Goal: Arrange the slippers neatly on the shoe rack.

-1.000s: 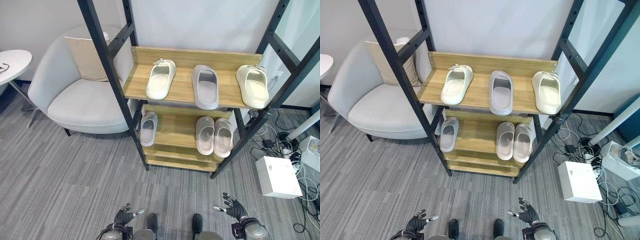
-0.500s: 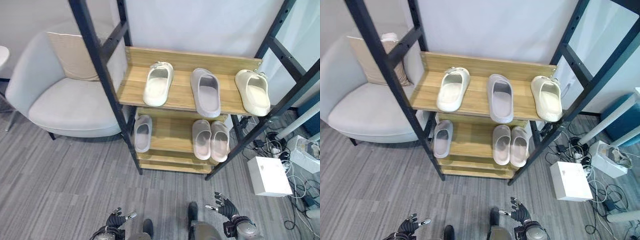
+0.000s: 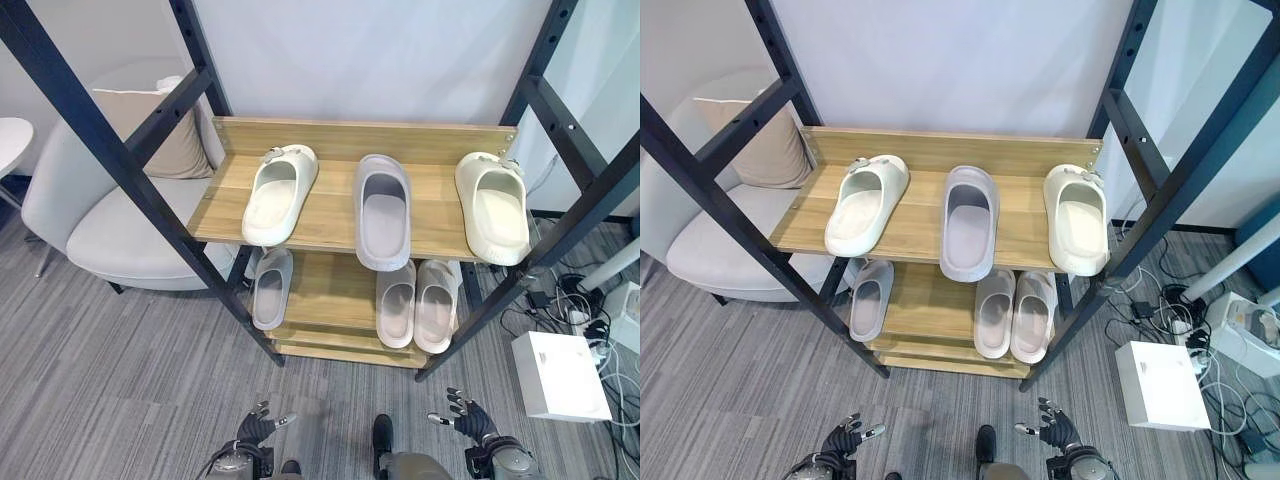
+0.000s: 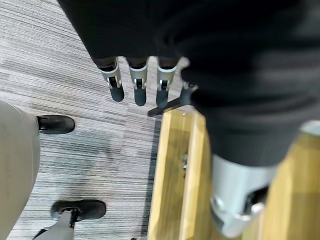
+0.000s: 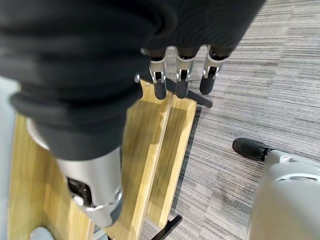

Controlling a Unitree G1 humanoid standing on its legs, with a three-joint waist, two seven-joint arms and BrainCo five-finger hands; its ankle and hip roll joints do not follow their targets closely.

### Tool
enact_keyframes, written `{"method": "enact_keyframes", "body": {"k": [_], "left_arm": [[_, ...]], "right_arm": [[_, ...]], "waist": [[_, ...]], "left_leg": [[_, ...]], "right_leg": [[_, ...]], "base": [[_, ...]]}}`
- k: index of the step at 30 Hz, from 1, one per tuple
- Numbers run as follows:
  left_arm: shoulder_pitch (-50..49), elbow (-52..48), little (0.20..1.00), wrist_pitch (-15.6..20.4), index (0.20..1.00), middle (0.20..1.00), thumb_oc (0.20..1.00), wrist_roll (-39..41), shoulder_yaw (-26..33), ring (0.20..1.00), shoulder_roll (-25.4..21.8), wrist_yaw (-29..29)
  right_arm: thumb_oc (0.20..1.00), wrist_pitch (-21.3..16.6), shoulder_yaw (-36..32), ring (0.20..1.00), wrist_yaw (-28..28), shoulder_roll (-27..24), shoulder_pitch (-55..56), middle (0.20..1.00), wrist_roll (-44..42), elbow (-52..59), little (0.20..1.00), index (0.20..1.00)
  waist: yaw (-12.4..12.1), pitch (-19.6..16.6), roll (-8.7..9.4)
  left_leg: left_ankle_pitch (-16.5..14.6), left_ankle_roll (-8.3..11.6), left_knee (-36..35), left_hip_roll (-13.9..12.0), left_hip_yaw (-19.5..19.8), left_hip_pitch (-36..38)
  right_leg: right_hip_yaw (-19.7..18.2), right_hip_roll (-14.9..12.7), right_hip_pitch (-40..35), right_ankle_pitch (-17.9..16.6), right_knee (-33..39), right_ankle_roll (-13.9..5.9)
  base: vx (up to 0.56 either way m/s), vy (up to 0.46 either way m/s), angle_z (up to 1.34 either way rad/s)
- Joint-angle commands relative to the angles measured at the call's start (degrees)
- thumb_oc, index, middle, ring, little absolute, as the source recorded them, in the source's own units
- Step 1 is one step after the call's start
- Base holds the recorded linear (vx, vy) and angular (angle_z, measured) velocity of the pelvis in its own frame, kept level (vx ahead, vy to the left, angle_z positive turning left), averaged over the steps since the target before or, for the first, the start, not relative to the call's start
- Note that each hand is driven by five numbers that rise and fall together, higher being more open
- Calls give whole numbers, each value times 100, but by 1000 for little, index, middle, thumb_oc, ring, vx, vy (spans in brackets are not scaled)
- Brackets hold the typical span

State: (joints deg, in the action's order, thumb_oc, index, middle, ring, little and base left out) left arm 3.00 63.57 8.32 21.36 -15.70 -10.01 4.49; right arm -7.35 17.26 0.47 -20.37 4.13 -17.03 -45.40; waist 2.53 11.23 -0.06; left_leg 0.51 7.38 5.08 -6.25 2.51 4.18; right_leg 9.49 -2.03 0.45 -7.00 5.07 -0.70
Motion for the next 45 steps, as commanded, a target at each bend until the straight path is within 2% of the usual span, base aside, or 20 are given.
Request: {"method": "enact_keyframes", "body": {"k": [1,3,4,5,6,13,19,20,22,23,24,26,27,28,29,31,34,37,40,45], "left_arm": [[175,-278,1000,148,1000,1000,1000,39,-129,1000,-211,4],[175,-282,1000,144,1000,1000,1000,-29,-193,1000,-214,18],[174,-281,1000,145,1000,1000,1000,-29,-194,1000,-212,19],[186,-239,1000,123,1000,1000,1000,-78,-223,1000,-195,43],[187,-244,1000,110,1000,1000,1000,-80,-236,1000,-192,47],[21,69,1000,95,1000,1000,1000,-150,-136,1000,-132,-55],[-45,140,1000,72,1000,1000,1000,-207,-124,1000,-145,-75],[-70,134,1000,54,1000,1000,1000,-269,-96,1000,-155,-56],[-68,104,1000,48,1000,1000,1000,-329,-89,1000,-167,-36],[-104,-57,1000,53,1000,1000,1000,-380,-40,1000,-194,18],[-110,-60,1000,50,1000,1000,1000,-381,-47,1000,-187,19],[-130,-53,1000,31,1000,1000,1000,-577,79,1000,-192,-9],[-131,-51,1000,32,1000,1000,1000,-579,67,1000,-180,-9],[-30,245,1000,34,1000,1000,1000,-796,230,1000,-116,-37],[-30,355,1000,47,1000,1000,1000,-933,256,1000,-104,-66],[-29,389,1000,71,1000,1000,1000,-1002,260,1000,-114,-97],[-57,402,1000,81,1000,1000,1000,-1007,298,1000,-160,-110],[-69,394,1000,96,1000,1000,1000,-943,302,1000,-150,-99],[-159,370,1000,102,1000,1000,1000,-885,294,1000,-147,-62],[-259,397,1000,110,1000,1000,1000,-793,285,1000,-108,-3]], "right_arm": [[1000,-206,95,1000,50,-100,2,1000,-99,254,1000,1000],[1000,-217,108,1000,10,-131,14,1000,-45,336,1000,1000],[1000,-215,107,1000,9,-132,17,1000,-45,339,1000,1000],[1000,-220,108,1000,-29,-147,17,1000,-9,349,1000,1000],[1000,-222,104,1000,-29,-171,16,1000,22,407,1000,1000],[1000,-161,266,1000,48,9,-60,1000,177,314,1000,1000],[1000,-129,468,1000,17,76,-80,1000,560,425,1000,1000],[1000,-124,523,1000,-160,-85,-101,1000,1102,862,1000,1000],[1000,-124,549,1000,-215,-228,-103,1000,1422,1247,1000,1000],[1000,-188,398,1000,-269,-655,-4,1000,2032,2492,1000,1000],[1000,-165,382,1000,-258,-669,24,1000,2035,2532,1000,1000],[1000,-441,-256,1000,-138,-1429,431,1000,2649,4586,1000,1000],[1000,-414,-291,1000,-117,-1445,476,1000,2645,4643,1000,1000],[1000,-765,-903,1000,188,-1877,886,1000,2562,6381,1000,1000],[1000,-952,-1188,1000,514,-2172,1069,1000,2092,7403,1000,1000],[1000,-1115,-1368,1000,788,-2458,1167,1000,1509,8024,1000,1000],[1000,-1170,-1611,1000,994,-3152,1039,1000,745,8594,1000,1000],[1000,-1179,-1671,1000,937,-3389,829,1000,359,8730,1000,1000],[1000,-1233,-1841,1000,863,-3501,673,1000,-8,8860,1000,1000],[1000,-1299,-1976,1000,496,-3344,150,1000,116,8851,1000,1000]], "waist": [[-52,22,280],[-118,17,246],[-120,22,246],[-134,33,203],[-125,33,174],[-187,-82,139],[-245,-153,155],[-256,-184,183],[-257,-195,198],[-231,-213,230],[-235,-213,222],[-140,-231,275],[-151,-233,263],[-54,-283,312],[-39,-348,334],[-29,-396,364],[-23,-496,424],[-20,-543,437],[-21,-594,461],[-51,-657,470]], "left_leg": [[-86,-188,-15,276,-181,-275],[195,-194,-592,62,-166,-493],[207,-193,-620,61,-169,-470],[430,-177,-836,46,-138,-602],[498,-169,-896,39,-159,-637],[280,-309,-1008,233,-351,-373],[135,-375,-1008,299,-469,-178],[102,-386,-1008,309,-477,-131],[84,-394,-1008,313,-479,-106],[53,-408,-1008,319,-492,-75],[50,-408,-1008,318,-492,-68],[4,-431,-1008,322,-538,-21],[2,-431,-1008,322,-538,-17],[-46,-446,-1008,326,-585,20],[-63,-445,-1008,315,-616,46],[-76,-437,-1008,308,-620,58],[-82,-414,-1008,290,-641,51],[-83,-406,-1008,283,-647,40],[-86,-397,-1008,276,-661,38],[-107,-411,-1008,280,-663,43]], "right_leg": [[-218,-292,-43,760,-328,-424],[-212,-294,-88,796,-309,-470],[-213,-294,-96,803,-311,-469],[-194,-282,-132,843,-310,-491],[-224,-294,-148,878,-329,-497],[-481,-445,-158,750,-281,-602],[-488,-534,-269,697,-180,-678],[-487,-547,-314,683,-142,-707],[-482,-557,-334,677,-131,-723],[-500,-567,-341,671,-125,-753],[-499,-566,-347,674,-126,-753],[-544,-570,-338,665,-146,-801],[-545,-570,-340,667,-148,-802],[-610,-565,-326,653,-149,-837],[-622,-560,-332,645,-145,-849],[-623,-548,-335,639,-136,-851],[-604,-544,-335,618,-118,-860],[-604,-548,-320,599,-115,-868],[-591,-547,-317,590,-117,-869],[-570,-557,-321,567,-105,-874]], "base": [[93,22,19],[79,51,20],[59,51,32],[64,76,28],[113,166,11],[65,131,-30],[54,65,-9],[61,27,-1],[51,23,1],[45,25,1],[44,33,0],[26,38,-6],[25,67,-21],[32,62,-21],[31,67,-6],[7,26,-8],[-10,19,-22],[-6,14,-2],[0,0,0],[0,0,0]]}}
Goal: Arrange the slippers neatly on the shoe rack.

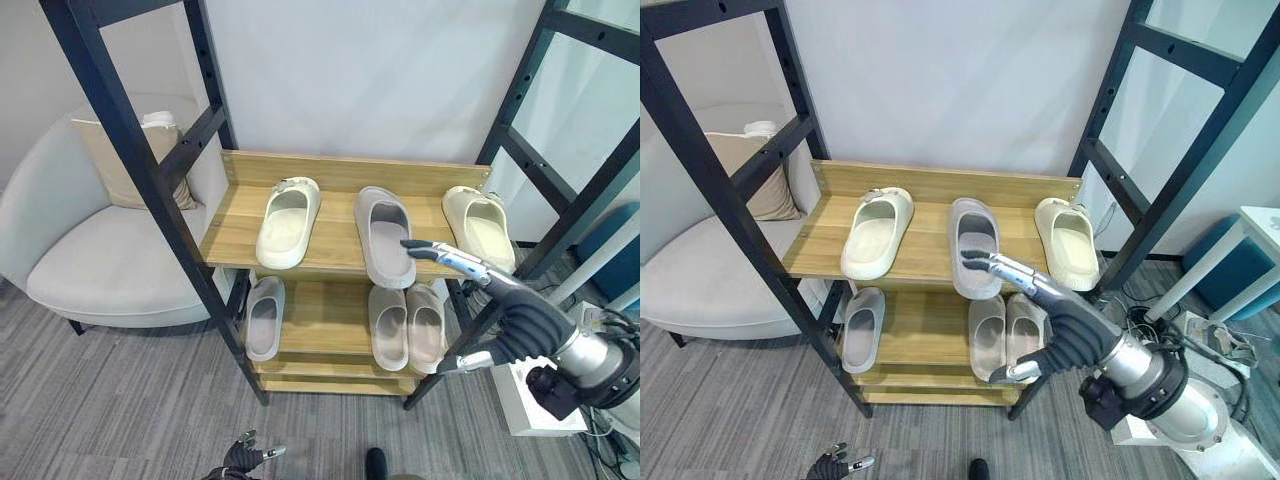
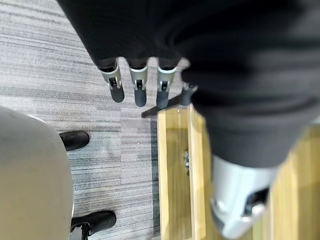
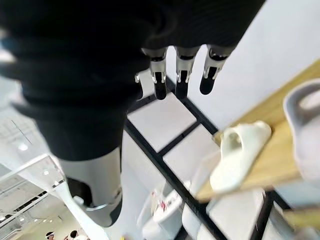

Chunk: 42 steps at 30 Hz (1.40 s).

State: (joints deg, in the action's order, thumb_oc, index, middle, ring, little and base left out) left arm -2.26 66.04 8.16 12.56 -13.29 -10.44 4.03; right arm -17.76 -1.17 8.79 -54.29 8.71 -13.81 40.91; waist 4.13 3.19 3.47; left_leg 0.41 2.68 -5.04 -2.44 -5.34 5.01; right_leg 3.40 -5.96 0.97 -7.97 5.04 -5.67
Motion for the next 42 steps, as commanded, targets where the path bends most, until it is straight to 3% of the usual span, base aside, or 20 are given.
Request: {"method": "enact_keyframes", "body": {"k": [1,13,14,26,36,42], "left_arm": [[251,164,1000,121,1000,1000,1000,95,48,1000,-46,49],[197,-47,1000,42,1000,1000,1000,169,-171,1000,-58,48],[163,-83,1000,22,1000,1000,1000,183,-223,1000,-104,26],[125,-149,1000,18,1000,1000,1000,424,-254,1000,-227,32],[372,-253,1000,152,1000,1000,1000,751,-328,1000,-391,102],[413,-187,1000,152,1000,1000,1000,729,-275,1000,-372,119]], "right_arm": [[1000,-249,-177,1000,-475,99,-478,1000,-56,159,1000,1000],[1000,403,621,1000,-1600,845,-2266,1000,1707,-2133,1000,1000],[1000,637,887,1000,-1822,985,-2704,1000,2068,-2933,1000,1000],[1000,914,1544,1000,-2105,1413,-3800,1000,2280,-4441,1000,1000],[1000,1063,2208,1000,-2300,1003,-5394,1000,2256,-5653,1000,1000],[1000,991,2035,1000,-2207,1026,-5129,1000,2107,-5529,1000,1000]], "waist": [[-228,136,117],[-525,178,106],[-639,219,127],[-925,537,142],[-1038,1120,150],[-996,1054,166]], "left_leg": [[-104,52,4,-101,128,-38],[-154,-27,4,-36,255,2],[-153,-39,4,-23,302,2],[-99,-59,4,1,404,-137],[25,-34,173,24,477,-641],[-10,-47,182,31,498,-635]], "right_leg": [[51,-171,-377,663,-101,-380],[154,-221,-489,690,-65,-372],[184,-228,-505,698,-60,-367],[279,-258,-458,708,-29,-348],[305,-272,-76,591,-64,-323],[288,-277,-65,625,-96,-321]], "base": [[0,0,0],[7,8,4],[18,18,10],[-13,4,7],[-68,-4,1],[33,5,2]]}}
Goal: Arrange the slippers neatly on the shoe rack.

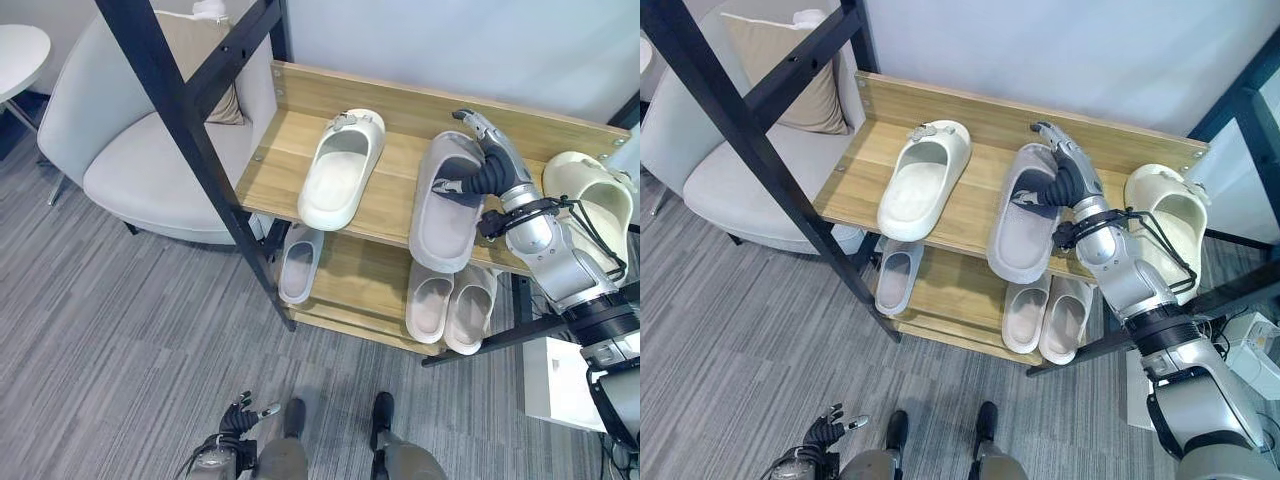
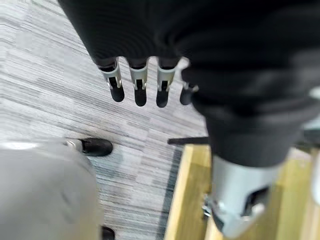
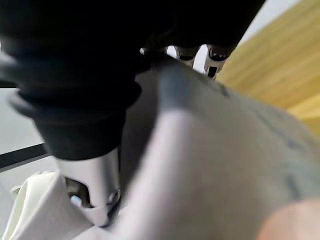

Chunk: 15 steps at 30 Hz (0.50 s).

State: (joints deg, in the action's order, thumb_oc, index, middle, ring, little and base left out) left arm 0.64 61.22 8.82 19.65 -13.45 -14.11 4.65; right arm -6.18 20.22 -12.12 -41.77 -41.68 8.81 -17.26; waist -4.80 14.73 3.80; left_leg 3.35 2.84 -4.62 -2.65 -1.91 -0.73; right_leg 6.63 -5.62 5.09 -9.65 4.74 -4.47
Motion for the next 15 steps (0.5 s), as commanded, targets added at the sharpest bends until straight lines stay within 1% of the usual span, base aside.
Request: {"method": "enact_keyframes", "body": {"k": [1,6,9,12,14,15], "left_arm": [[126,296,1000,81,1000,1000,1000,6,-251,1000,4,51],[97,300,1000,85,1000,1000,1000,-95,-261,1000,68,14],[93,251,1000,93,1000,1000,1000,-92,-267,1000,60,10],[131,236,1000,107,1000,1000,1000,-88,-291,1000,41,26],[123,226,1000,118,1000,1000,1000,-73,-306,1000,25,32],[124,226,1000,118,1000,1000,1000,-73,-300,1000,28,32]], "right_arm": [[1000,-176,-120,1000,-87,-226,-14,1000,-145,291,1000,1000],[1000,-241,-227,1000,44,-216,333,1000,-124,444,1000,1000],[1000,-240,-214,1000,74,-227,352,1000,-109,452,1000,1000],[1000,-213,-81,1000,101,-211,244,1000,-58,287,1000,1000],[1000,-98,183,1000,169,-264,10,1000,191,-24,1000,1000],[1000,-102,195,1000,165,-261,-4,1000,190,-36,1000,1000]], "waist": [[-92,-130,130],[-52,-250,116],[-46,-259,112],[-59,-224,117],[-91,-185,128],[-85,-183,126]], "left_leg": [[-316,-66,128,53,149,-37],[-338,-62,20,38,109,151],[-336,-57,-6,38,120,163],[-322,-55,-12,44,128,150],[-316,-58,-15,47,145,144],[-316,-58,-15,46,145,144]], "right_leg": [[-33,-313,-498,801,-57,-445],[-27,-308,-620,851,-8,-452],[-18,-307,-622,852,-1,-460],[-17,-309,-609,845,-7,-461],[-3,-309,-610,838,-4,-455],[-3,-309,-611,838,-4,-455]], "base": [[58,4,0],[45,9,1],[6,2,-1],[0,0,0],[0,0,0],[0,0,0]]}}
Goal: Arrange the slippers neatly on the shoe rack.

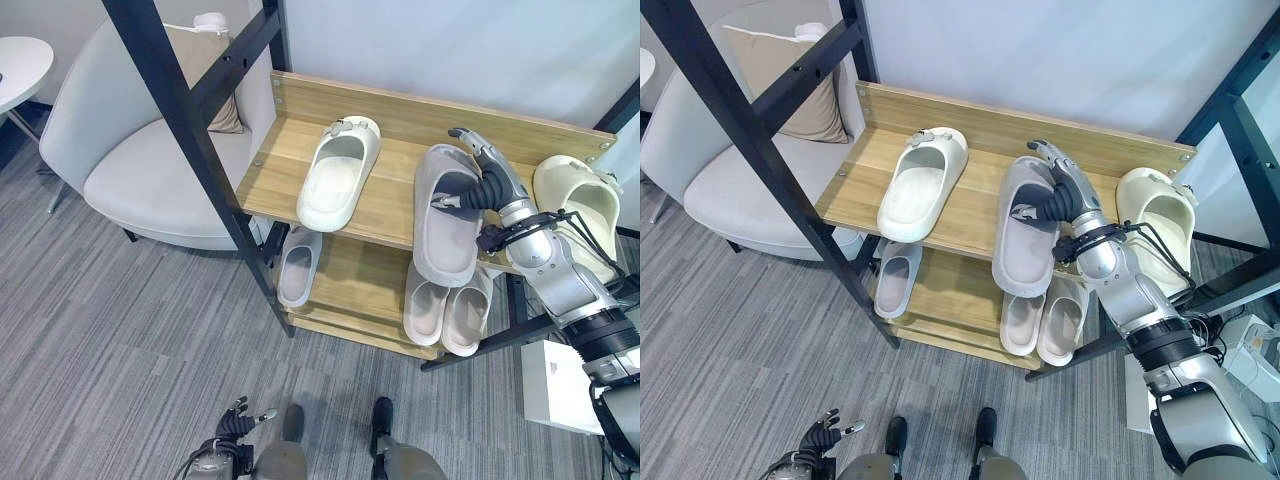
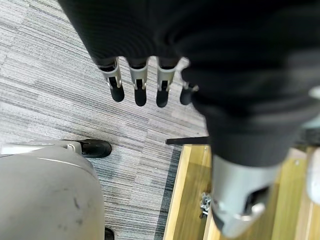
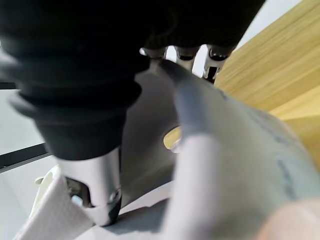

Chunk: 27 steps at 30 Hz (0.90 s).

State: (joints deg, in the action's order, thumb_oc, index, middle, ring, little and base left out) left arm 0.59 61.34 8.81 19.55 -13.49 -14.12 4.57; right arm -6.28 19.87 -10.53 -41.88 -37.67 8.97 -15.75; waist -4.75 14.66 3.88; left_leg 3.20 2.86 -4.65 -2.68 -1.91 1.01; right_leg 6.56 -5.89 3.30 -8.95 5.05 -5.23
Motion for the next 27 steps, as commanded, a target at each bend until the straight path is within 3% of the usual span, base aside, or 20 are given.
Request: {"method": "enact_keyframes", "body": {"k": [1,5,6,7,8,9,10,14,22,25,26,27], "left_arm": [[131,232,1000,120,1000,1000,1000,-57,-301,1000,28,36],[138,260,1000,122,1000,1000,1000,-63,-280,1000,-43,21],[159,254,1000,117,1000,1000,1000,-51,-284,1000,-70,24],[163,247,1000,115,1000,1000,1000,-52,-278,1000,-76,22],[168,243,1000,117,1000,1000,1000,-45,-287,1000,-109,24],[184,246,1000,119,1000,1000,1000,-43,-274,1000,-110,31],[212,277,1000,121,1000,1000,1000,-54,-275,1000,-130,32],[284,303,1000,133,1000,1000,1000,-29,-247,1000,-155,57],[296,369,1000,172,1000,1000,1000,-6,-220,1000,-133,105],[277,332,1000,170,1000,1000,1000,-44,-201,1000,-117,113],[249,301,1000,158,1000,1000,1000,-66,-86,1000,-84,137],[245,299,1000,157,1000,1000,1000,-67,-100,1000,-93,138]], "right_arm": [[1000,-47,374,1000,-5,-274,-545,1000,350,-380,1000,1000],[1000,156,1019,1000,32,-490,-1149,1000,1116,-1043,1000,1000],[937,214,1210,937,18,-506,-1278,937,1338,-1342,937,937],[655,254,1362,655,36,-522,-1434,655,1442,-1486,655,655],[586,281,1570,586,53,-567,-1615,586,1660,-1663,586,586],[300,312,1682,300,87,-560,-1760,300,1711,-1762,300,300],[200,333,1872,200,117,-600,-1866,200,1920,-1945,200,200],[200,391,2035,200,124,-526,-2034,200,1927,-2231,200,200],[200,371,1575,200,-28,-257,-1668,200,1576,-2199,200,200],[200,342,1162,200,-212,-322,-1420,200,1485,-1615,200,200],[200,231,548,200,-439,-386,-982,200,1346,-690,200,200],[200,242,508,200,-426,-394,-936,200,1353,-651,200,200]], "waist": [[-101,-159,116],[-168,-104,154],[-194,-92,159],[-195,-88,160],[-233,-79,174],[-231,-70,179],[-259,-67,200],[-304,-35,235],[-344,-24,269],[-331,-30,248],[-262,-23,213],[-277,-25,219]], "left_leg": [[-297,-60,-11,49,156,-40],[-290,-55,1,50,194,-82],[-287,-56,8,53,210,-102],[-283,-54,10,58,217,-119],[-279,-53,17,62,233,-146],[-273,-51,26,65,248,-172],[-270,-50,30,70,271,-195],[-257,-48,57,77,343,-276],[-256,-60,108,97,418,-361],[-270,-61,97,91,393,-331],[-281,-66,94,89,368,-309],[-283,-66,94,89,369,-306]], "right_leg": [[13,-284,-428,764,-31,-379],[33,-286,-406,748,-32,-389],[40,-288,-397,744,-36,-392],[46,-288,-395,744,-35,-393],[52,-290,-387,741,-36,-393],[59,-296,-379,735,-39,-390],[69,-298,-366,728,-40,-393],[114,-304,-325,718,-50,-392],[165,-315,-309,714,-57,-388],[157,-320,-319,723,-56,-392],[127,-315,-321,738,-60,-394],[128,-315,-325,739,-60,-394]], "base": [[0,0,0],[0,0,0],[-15,12,5],[-15,14,7],[-15,8,10],[-19,9,8],[-16,2,9],[-16,-2,11],[-2,6,8],[2,6,4],[0,0,0],[0,0,0]]}}
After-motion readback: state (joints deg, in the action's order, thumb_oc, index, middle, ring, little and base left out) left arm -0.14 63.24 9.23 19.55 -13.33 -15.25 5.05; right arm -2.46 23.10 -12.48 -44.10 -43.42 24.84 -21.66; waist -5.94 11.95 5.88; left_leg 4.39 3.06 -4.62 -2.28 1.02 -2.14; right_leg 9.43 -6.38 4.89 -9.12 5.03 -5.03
